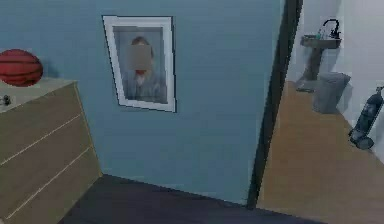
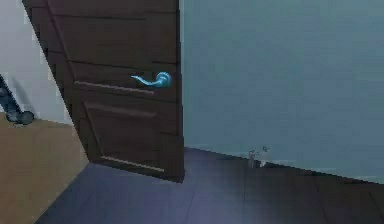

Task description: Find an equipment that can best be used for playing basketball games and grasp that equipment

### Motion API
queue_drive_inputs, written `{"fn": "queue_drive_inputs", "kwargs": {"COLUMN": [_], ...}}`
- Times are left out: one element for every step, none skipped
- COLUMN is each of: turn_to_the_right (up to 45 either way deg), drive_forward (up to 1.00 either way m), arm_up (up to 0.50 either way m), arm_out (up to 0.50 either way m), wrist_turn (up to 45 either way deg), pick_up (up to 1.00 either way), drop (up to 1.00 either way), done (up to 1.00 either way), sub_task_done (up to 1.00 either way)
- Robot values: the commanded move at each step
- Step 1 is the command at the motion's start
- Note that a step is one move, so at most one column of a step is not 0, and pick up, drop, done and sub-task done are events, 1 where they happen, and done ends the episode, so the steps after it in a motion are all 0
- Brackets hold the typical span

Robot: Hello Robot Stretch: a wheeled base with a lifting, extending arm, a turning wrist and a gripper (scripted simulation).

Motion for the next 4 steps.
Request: {"fn": "queue_drive_inputs", "kwargs": {"turn_to_the_right": [-36.0, 0.0, -45.0, -45.0], "drive_forward": [0.00, 0.75, 0.00, 0.00], "arm_up": [0.00, 0.00, 0.00, 0.00], "arm_out": [0.00, 0.00, 0.00, 0.00], "wrist_turn": [0.0, 0.0, 0.0, 0.0], "pick_up": [0.00, 0.00, 0.00, 0.00], "drop": [0.00, 0.00, 0.00, 0.00], "done": [0.00, 0.00, 0.00, 0.00], "sub_task_done": [0.00, 0.00, 0.00, 0.00]}}
